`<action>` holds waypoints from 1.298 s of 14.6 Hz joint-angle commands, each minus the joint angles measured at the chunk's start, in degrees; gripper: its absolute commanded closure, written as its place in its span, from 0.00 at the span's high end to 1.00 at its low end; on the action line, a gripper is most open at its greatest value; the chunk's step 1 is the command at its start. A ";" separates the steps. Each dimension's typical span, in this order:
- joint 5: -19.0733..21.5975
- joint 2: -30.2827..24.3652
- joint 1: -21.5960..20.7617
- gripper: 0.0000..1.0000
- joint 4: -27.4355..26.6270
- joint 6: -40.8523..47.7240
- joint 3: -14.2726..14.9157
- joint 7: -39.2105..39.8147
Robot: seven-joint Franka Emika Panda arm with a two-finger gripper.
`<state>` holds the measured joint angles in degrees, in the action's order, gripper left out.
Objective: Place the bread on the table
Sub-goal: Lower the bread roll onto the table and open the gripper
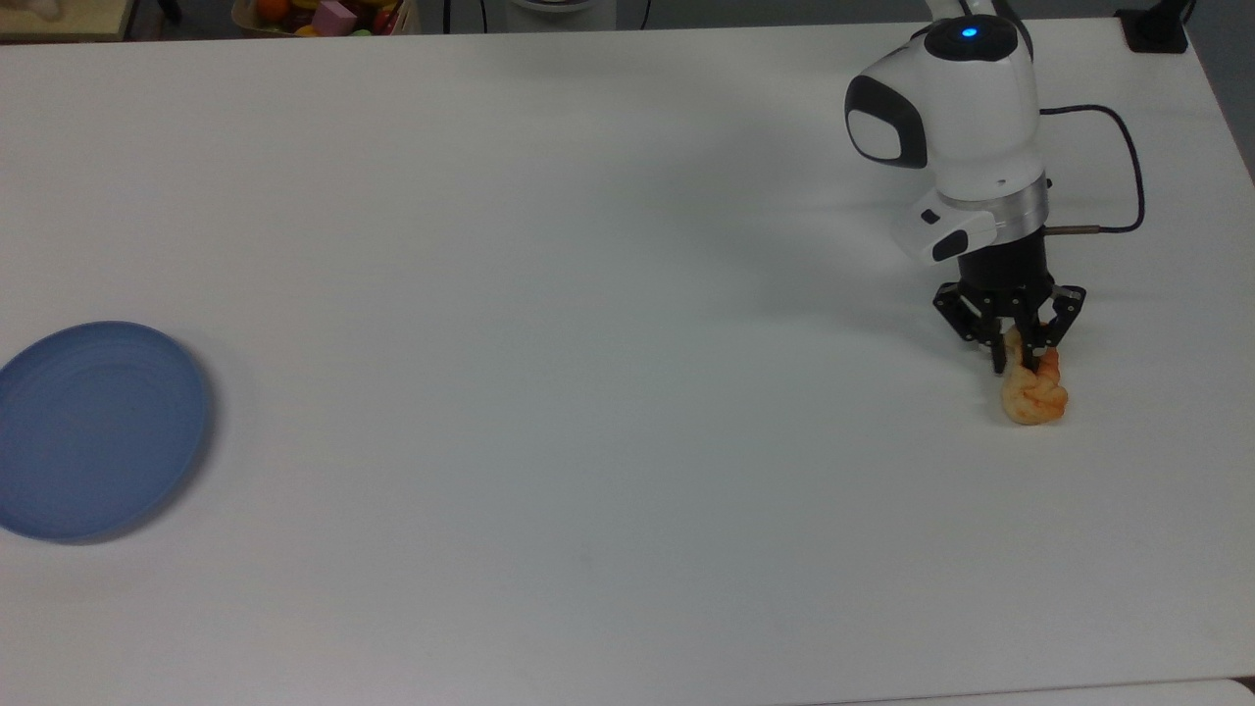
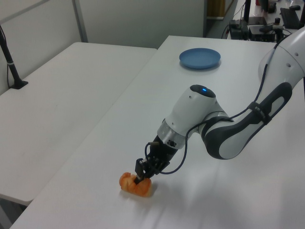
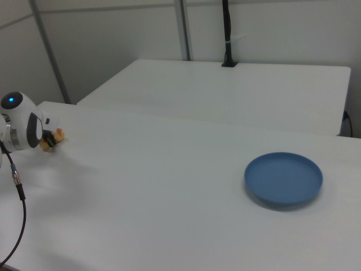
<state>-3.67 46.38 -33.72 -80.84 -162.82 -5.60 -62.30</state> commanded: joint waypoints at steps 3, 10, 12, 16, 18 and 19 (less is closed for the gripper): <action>-2.84 -0.23 2.43 0.59 -2.21 0.83 0.50 -0.72; -2.57 -8.31 3.75 1.00 -4.58 9.61 -0.02 0.95; -2.49 -10.95 3.84 1.00 -5.55 14.35 -0.81 6.38; -2.14 -18.76 7.95 1.00 -10.73 24.62 -3.96 16.22; -1.52 -22.89 12.08 1.00 -12.31 31.56 -5.03 20.01; -1.52 -25.61 15.32 1.00 -13.45 36.56 -5.82 23.51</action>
<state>-5.49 29.78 -25.36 -87.34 -134.89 -8.75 -46.11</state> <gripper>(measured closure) 0.000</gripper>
